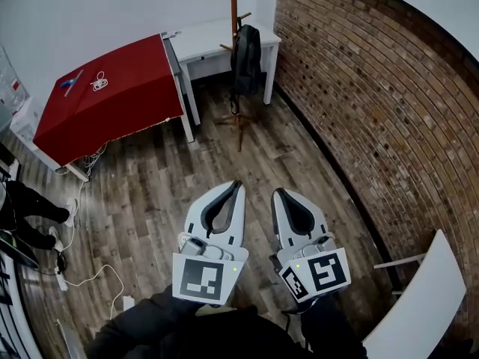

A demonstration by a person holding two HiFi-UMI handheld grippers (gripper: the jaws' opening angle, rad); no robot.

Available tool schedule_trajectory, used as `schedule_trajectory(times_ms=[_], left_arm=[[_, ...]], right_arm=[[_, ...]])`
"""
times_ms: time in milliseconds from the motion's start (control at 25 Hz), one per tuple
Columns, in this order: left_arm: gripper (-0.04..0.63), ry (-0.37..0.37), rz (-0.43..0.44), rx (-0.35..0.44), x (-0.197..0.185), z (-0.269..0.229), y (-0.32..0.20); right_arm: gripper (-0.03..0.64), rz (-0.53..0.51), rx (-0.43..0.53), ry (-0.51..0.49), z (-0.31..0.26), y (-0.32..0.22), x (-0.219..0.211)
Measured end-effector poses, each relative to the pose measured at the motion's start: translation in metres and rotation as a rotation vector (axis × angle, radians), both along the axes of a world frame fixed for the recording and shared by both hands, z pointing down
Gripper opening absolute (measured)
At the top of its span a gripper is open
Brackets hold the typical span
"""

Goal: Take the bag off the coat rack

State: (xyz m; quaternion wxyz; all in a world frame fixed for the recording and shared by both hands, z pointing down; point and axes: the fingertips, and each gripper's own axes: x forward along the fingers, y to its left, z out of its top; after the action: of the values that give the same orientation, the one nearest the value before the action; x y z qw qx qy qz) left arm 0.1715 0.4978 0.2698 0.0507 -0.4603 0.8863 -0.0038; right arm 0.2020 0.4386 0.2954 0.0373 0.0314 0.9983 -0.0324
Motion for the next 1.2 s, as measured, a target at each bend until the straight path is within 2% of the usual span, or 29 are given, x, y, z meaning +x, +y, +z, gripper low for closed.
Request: schedule_trajectory(times_ms=[160,320,520,720,920,1120,1200], left_arm=[[0.009,-0.04,0.006,0.058,-0.052,-0.022,-0.008],[0.009,-0.04,0.011,0.067,-0.097,-0.026,-0.009],[0.009,-0.034,0.018,0.082,-0.135,-0.029,-0.013],[0.009,-0.052,0.018,0.057,-0.153,-0.029,-0.022],[0.009,-0.106,0.025,0.016,-0.16,-0.03,-0.038],[0.009,-0.14,0.011,-0.033,-0.174,-0.022,-0.073],[0.009,-0.142,0.004,-0.04,-0.183,-0.02,-0.093]], right_arm=[[0.008,0.039,0.019,-0.033,-0.016,-0.015,-0.048],[0.008,0.066,0.044,-0.056,-0.027,-0.02,-0.089],[0.008,0.081,0.106,-0.035,-0.036,-0.021,-0.124],[0.008,0.091,0.138,-0.018,-0.04,-0.028,-0.143],[0.008,0.104,0.163,-0.008,-0.038,-0.041,-0.154],[0.008,0.139,0.148,0.079,-0.02,-0.083,-0.175],[0.008,0.135,0.132,0.076,-0.018,-0.104,-0.186]])
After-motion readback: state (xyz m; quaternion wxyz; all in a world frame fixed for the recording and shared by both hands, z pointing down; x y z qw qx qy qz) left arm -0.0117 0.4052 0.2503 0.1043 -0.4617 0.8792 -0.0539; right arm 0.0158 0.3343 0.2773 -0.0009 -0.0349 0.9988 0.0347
